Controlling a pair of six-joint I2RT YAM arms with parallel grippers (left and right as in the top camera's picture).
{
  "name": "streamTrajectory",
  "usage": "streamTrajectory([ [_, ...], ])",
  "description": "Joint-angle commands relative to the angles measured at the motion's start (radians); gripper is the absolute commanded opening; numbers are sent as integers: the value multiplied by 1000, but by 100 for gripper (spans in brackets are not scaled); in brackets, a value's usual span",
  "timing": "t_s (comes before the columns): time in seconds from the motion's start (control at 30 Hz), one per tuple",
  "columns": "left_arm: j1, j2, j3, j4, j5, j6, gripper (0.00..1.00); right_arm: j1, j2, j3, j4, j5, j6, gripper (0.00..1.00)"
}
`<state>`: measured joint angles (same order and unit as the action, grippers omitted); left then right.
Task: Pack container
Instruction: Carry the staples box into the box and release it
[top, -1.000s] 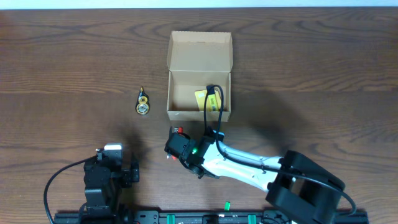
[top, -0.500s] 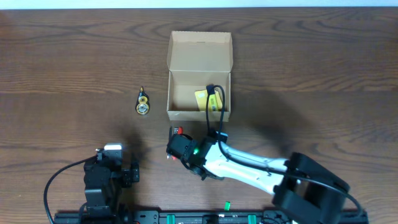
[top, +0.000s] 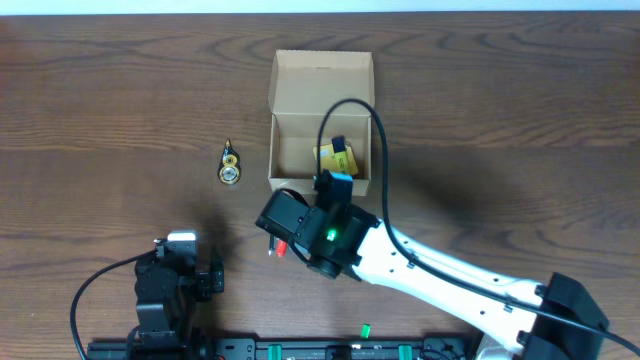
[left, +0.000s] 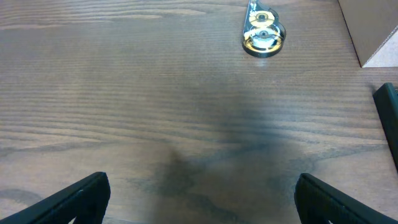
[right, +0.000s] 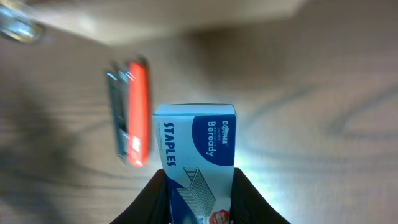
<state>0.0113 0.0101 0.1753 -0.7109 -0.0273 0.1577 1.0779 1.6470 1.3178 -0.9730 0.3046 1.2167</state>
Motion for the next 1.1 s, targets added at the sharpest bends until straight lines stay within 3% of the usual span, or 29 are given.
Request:
streamTrajectory([
  [0.0, 2, -6, -15, -6, -5, 7, 96, -5, -20, 62, -3, 163, -120, 14],
  [0.17, 2, -6, -15, -6, -5, 7, 96, -82, -14, 70, 72, 261, -240, 15],
  [0.5, 2, -6, -15, -6, -5, 7, 96, -300, 66, 70, 227, 206, -445, 16],
  [1.07, 2, -6, -15, -6, -5, 7, 96, -364, 251, 70, 251, 83, -493, 16],
])
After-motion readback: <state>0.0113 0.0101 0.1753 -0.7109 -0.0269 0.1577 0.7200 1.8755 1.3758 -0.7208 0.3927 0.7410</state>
